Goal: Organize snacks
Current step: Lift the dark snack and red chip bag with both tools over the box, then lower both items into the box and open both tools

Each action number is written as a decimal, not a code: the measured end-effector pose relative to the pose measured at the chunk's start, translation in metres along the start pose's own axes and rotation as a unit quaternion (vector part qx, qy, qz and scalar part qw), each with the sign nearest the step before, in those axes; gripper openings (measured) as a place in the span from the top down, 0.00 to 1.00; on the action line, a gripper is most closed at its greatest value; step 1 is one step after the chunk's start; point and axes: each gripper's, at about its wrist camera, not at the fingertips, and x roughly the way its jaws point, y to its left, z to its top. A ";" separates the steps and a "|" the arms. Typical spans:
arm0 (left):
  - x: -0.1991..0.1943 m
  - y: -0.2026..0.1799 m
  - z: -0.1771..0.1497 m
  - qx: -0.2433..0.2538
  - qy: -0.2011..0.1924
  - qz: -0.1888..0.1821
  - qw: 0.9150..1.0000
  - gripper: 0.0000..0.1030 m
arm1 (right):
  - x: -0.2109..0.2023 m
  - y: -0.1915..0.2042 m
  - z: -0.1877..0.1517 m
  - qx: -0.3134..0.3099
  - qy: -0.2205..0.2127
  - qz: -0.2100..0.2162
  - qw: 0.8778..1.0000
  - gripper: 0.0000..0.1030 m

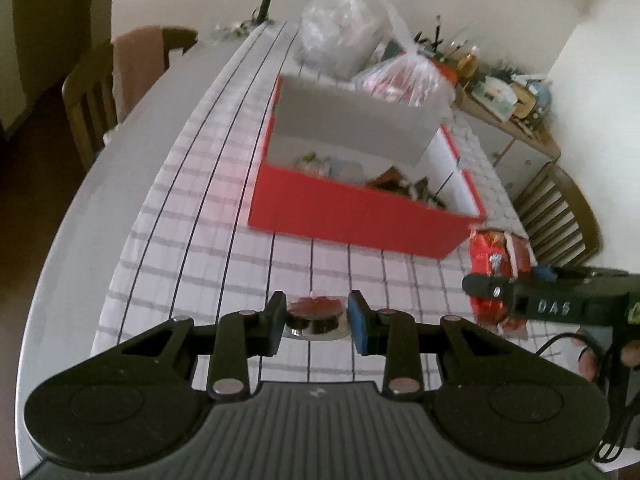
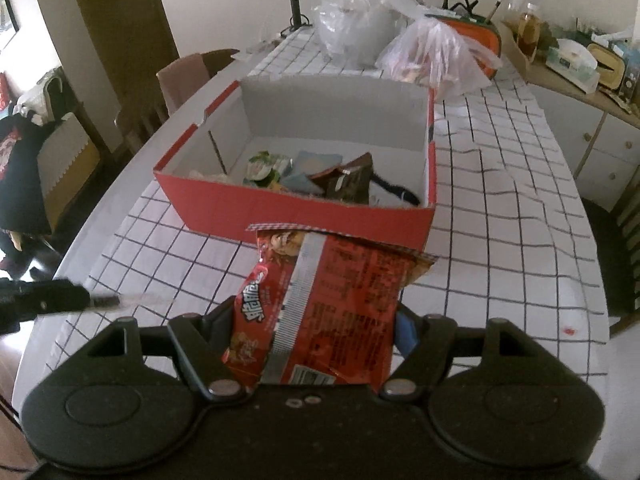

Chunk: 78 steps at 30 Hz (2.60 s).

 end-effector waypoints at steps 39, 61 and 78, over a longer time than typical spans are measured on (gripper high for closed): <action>0.103 -0.055 0.137 0.091 -0.054 0.036 0.994 0.69 | 0.083 -0.016 0.106 -0.032 -0.006 -0.066 0.997 0.27; 0.159 -0.038 0.105 0.083 0.033 0.049 0.995 0.69 | 0.120 -0.016 0.096 -0.037 0.011 -0.063 0.997 0.21; 0.122 -0.048 0.105 0.090 -0.004 0.041 0.995 0.43 | 0.068 -0.028 0.097 -0.016 -0.034 -0.041 0.998 0.05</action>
